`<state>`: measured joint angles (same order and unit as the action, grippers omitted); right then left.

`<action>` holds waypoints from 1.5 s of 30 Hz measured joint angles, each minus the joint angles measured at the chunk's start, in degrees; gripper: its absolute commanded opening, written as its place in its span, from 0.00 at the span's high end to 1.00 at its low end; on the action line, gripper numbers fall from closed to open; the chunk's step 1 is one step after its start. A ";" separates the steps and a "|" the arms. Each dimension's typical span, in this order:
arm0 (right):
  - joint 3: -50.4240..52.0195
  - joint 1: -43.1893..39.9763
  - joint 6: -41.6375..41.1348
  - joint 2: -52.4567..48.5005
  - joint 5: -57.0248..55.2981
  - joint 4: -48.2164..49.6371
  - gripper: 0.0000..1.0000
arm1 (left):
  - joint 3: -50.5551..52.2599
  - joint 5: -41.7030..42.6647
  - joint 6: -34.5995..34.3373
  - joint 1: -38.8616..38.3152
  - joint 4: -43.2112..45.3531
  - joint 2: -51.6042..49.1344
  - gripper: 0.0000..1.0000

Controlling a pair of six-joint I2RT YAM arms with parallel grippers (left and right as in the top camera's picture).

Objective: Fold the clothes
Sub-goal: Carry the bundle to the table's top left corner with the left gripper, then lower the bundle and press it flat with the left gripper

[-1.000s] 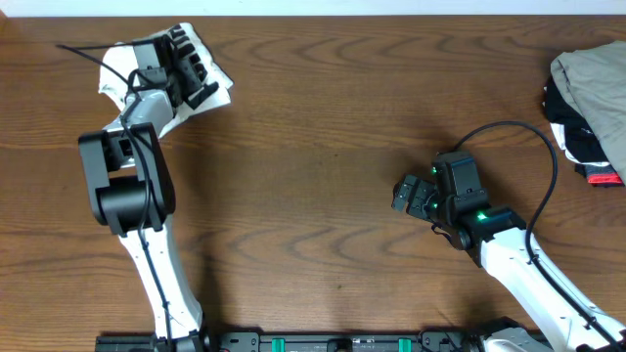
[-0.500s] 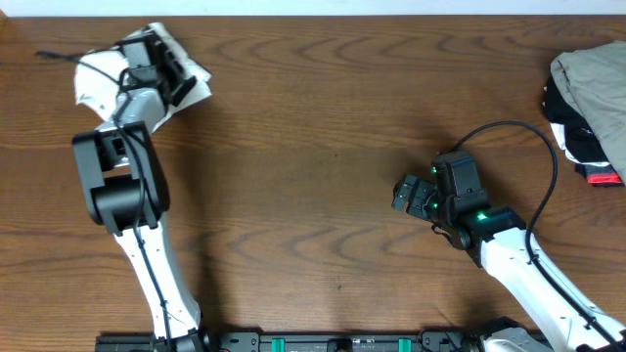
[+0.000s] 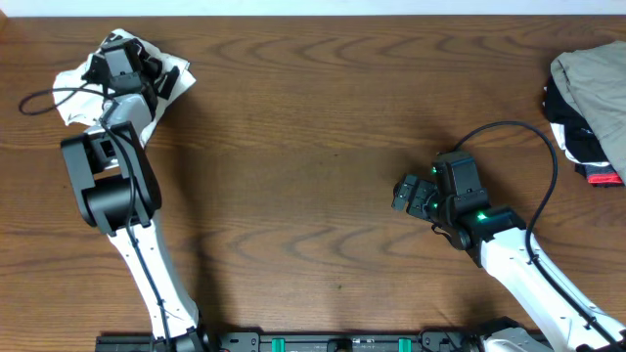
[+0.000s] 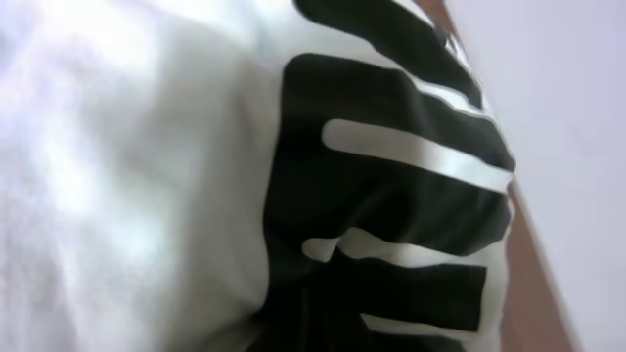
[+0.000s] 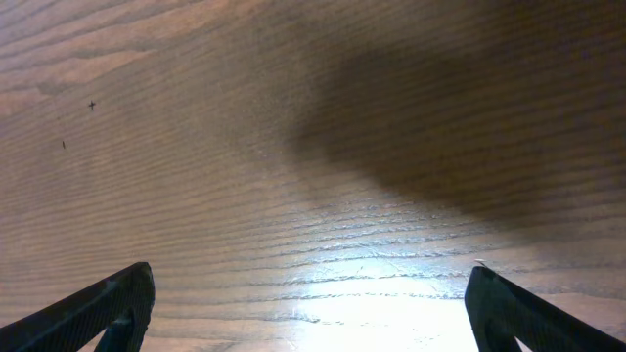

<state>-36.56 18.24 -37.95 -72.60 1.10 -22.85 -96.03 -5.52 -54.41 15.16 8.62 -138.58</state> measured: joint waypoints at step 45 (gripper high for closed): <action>0.00 0.00 0.00 0.00 -1.64 -0.04 0.01 | -5.99 12.90 59.04 5.05 -43.63 18.12 0.94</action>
<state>-36.56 18.24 -37.95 -72.60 -0.54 -22.90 -102.02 7.38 4.62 20.21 -35.00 -120.46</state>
